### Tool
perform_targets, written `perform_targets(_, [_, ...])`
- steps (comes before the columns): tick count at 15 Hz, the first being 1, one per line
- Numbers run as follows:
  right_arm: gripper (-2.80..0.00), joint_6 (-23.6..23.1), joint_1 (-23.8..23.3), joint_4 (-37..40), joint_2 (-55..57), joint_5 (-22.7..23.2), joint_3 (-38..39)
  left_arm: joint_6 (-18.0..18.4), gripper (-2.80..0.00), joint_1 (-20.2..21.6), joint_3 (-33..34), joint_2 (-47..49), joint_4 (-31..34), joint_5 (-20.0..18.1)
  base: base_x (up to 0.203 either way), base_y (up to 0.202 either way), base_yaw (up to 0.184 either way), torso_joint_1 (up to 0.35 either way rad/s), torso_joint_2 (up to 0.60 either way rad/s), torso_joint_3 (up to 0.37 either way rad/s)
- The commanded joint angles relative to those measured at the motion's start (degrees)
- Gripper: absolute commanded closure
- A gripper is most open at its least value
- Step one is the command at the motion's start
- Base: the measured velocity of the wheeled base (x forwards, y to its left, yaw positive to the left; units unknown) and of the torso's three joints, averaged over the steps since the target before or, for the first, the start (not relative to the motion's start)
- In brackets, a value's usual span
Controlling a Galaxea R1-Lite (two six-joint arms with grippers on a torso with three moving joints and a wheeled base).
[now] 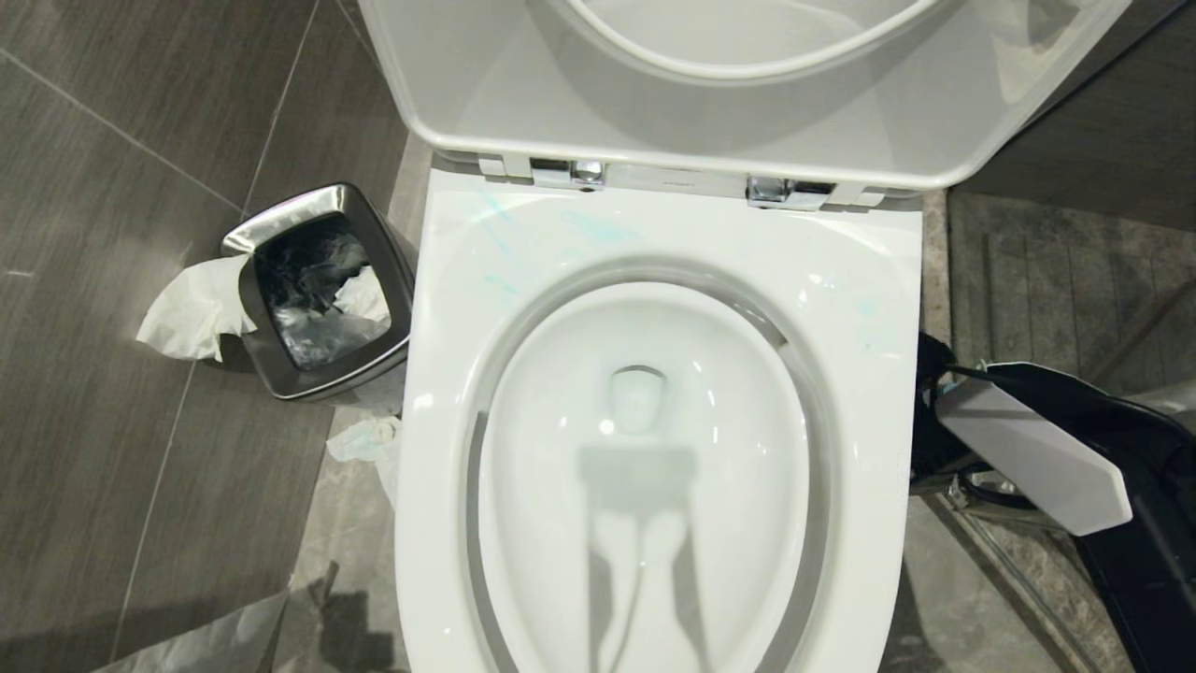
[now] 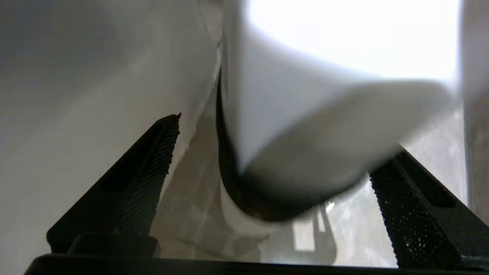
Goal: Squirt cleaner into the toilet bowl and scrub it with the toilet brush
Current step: Pour in the cleaning agent
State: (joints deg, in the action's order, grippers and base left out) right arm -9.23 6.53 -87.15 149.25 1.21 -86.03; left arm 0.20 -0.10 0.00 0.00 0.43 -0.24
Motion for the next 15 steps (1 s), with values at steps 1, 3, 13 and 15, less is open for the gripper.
perform_targets(1, [-2.8,-0.4,0.1,-0.5,0.6,0.0,-2.1,0.0,0.0,0.0,0.1,0.0,0.0,0.0,0.0,0.0,0.0,0.0,0.0,0.0])
perform_targets(3, [-2.8,-0.7,0.2,-0.5,2.0,0.0,-5.0,0.0,0.0,0.0,0.1,0.0,0.0,0.0,0.0,0.0,0.0,0.0,0.0,0.0])
perform_targets(13, [-2.8,-2.9,0.2,-0.5,5.4,0.6,-10.1,0.0,0.0,0.0,0.1,0.0,0.0,0.0,0.0,0.0,0.0,0.0,0.0,0.0])
perform_targets(15, [-2.8,-3.3,0.2,-0.5,6.0,0.6,-11.8,0.0,0.0,0.0,0.1,0.0,0.0,0.0,0.0,0.0,0.0,0.0,0.0,0.0])
